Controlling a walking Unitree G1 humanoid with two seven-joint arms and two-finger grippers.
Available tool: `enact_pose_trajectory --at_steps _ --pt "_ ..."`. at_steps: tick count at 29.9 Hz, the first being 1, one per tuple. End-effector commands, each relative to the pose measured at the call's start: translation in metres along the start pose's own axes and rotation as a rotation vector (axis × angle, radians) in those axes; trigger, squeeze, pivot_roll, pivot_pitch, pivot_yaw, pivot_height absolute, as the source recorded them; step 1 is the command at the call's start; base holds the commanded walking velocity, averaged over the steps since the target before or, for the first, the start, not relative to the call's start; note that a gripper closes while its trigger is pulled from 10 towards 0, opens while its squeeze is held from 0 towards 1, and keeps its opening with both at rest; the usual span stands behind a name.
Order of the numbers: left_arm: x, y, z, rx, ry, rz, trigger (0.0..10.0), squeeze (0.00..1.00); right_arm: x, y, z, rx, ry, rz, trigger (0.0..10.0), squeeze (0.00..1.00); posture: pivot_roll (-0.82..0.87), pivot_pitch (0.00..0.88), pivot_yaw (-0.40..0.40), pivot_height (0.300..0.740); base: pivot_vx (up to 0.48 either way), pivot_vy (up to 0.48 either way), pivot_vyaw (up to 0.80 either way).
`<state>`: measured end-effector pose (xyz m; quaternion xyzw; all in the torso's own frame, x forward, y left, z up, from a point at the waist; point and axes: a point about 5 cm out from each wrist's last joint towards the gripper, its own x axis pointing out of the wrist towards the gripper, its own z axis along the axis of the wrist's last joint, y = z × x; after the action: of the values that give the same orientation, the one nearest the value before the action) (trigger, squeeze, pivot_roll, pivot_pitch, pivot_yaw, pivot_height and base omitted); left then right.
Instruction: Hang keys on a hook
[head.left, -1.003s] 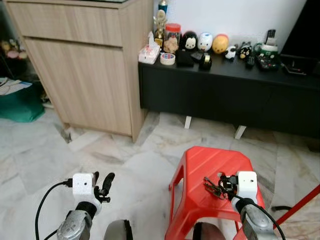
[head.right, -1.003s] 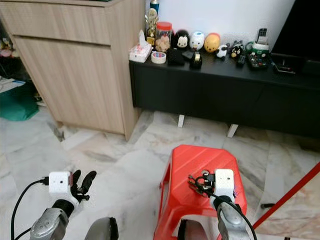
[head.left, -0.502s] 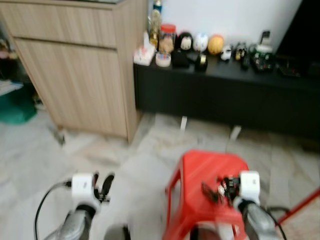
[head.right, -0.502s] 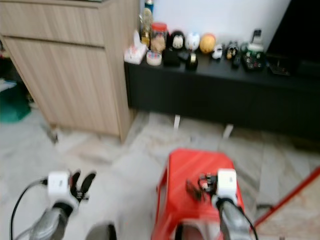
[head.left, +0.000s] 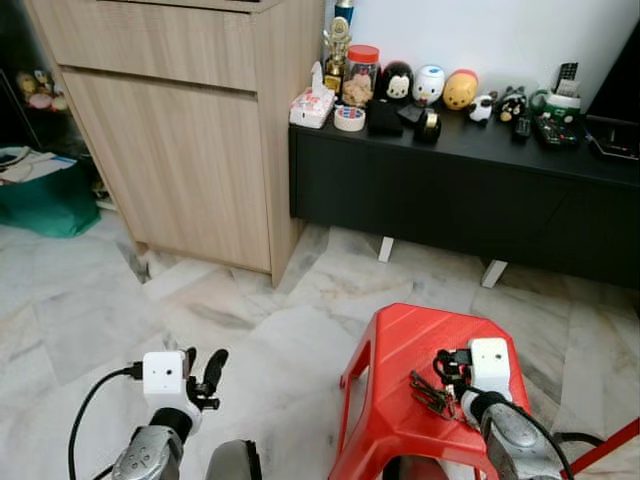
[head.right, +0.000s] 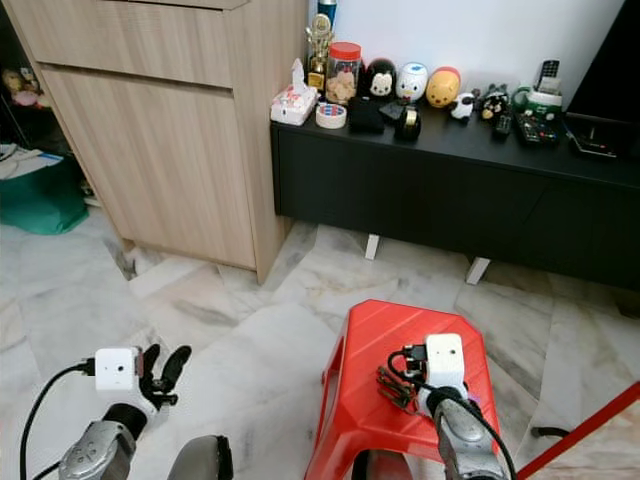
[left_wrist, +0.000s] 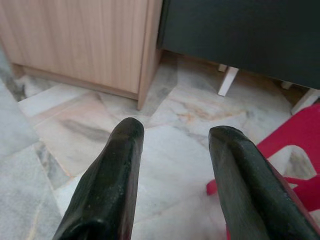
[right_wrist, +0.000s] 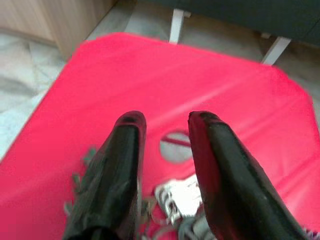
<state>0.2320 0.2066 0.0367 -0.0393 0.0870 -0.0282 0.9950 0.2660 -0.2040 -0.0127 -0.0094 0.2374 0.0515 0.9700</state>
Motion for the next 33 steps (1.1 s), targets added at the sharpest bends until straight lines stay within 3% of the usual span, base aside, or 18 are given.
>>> enact_pose_trajectory --at_steps 1,3,4,6,9,12,19,23,24,25,28,33 --pt "0.002 -0.003 0.003 0.001 -0.007 -0.015 10.0 0.0 0.003 0.0 0.003 -0.041 0.029 0.036 10.0 0.0 0.1 0.0 -0.065 0.586 0.0 0.0 0.0" --pt "0.002 -0.004 0.003 0.002 -0.006 -0.017 10.0 0.0 0.004 0.003 0.0 -0.078 0.083 0.085 10.0 0.0 0.1 0.0 -0.065 0.586 0.0 0.0 0.0" --pt "0.002 -0.004 0.003 0.002 -0.006 -0.017 10.0 0.0 0.005 0.004 -0.001 -0.096 0.103 0.103 10.0 0.38 0.11 0.0 -0.064 0.586 0.0 0.0 0.0" --pt "0.002 -0.004 0.003 0.002 -0.007 -0.018 10.0 0.0 0.006 0.005 0.003 -0.126 0.1 0.152 10.0 1.0 0.11 0.0 -0.065 0.586 0.0 0.0 0.0" --pt "0.001 -0.003 0.003 0.003 -0.007 -0.017 10.0 0.0 0.007 0.008 0.01 -0.158 0.082 0.228 10.0 1.0 0.12 0.0 -0.065 0.586 0.0 0.0 0.0" --pt "0.001 -0.001 0.004 0.008 -0.006 -0.009 10.0 0.0 0.005 0.014 0.008 -0.328 0.143 0.389 10.0 1.0 0.11 0.0 -0.065 0.586 0.0 0.0 0.0" --pt "0.0 0.001 0.006 0.013 -0.011 -0.006 10.0 0.0 0.007 0.01 0.014 -0.365 0.175 0.436 10.0 1.0 0.13 0.0 -0.063 0.586 0.0 0.0 0.0" --pt "0.0 0.001 0.005 0.014 -0.007 -0.004 10.0 0.0 0.007 0.008 0.012 -0.467 0.216 0.448 10.0 1.0 0.13 0.0 -0.063 0.586 0.0 0.0 0.0" --pt "-0.001 0.002 0.006 0.014 -0.006 -0.003 10.0 0.0 0.007 0.007 0.011 -0.492 0.232 0.433 10.0 0.11 0.13 0.0 -0.061 0.586 0.0 0.0 0.0" --pt "-0.001 0.002 0.005 0.015 -0.003 -0.002 10.0 0.0 0.008 0.007 0.01 -0.51 0.252 0.412 10.0 0.0 0.13 0.0 -0.061 0.586 0.0 0.0 0.0" --pt "-0.001 0.002 0.005 0.02 0.003 -0.001 10.0 0.0 0.008 0.008 0.008 -0.482 0.26 0.423 10.0 0.0 0.13 0.0 -0.061 0.586 0.0 0.0 0.0" --pt "-0.002 0.002 0.005 0.02 0.008 -0.008 10.0 0.0 0.007 0.01 0.003 -0.511 0.298 0.443 10.0 0.0 0.13 0.0 -0.053 0.586 0.0 0.0 0.0"
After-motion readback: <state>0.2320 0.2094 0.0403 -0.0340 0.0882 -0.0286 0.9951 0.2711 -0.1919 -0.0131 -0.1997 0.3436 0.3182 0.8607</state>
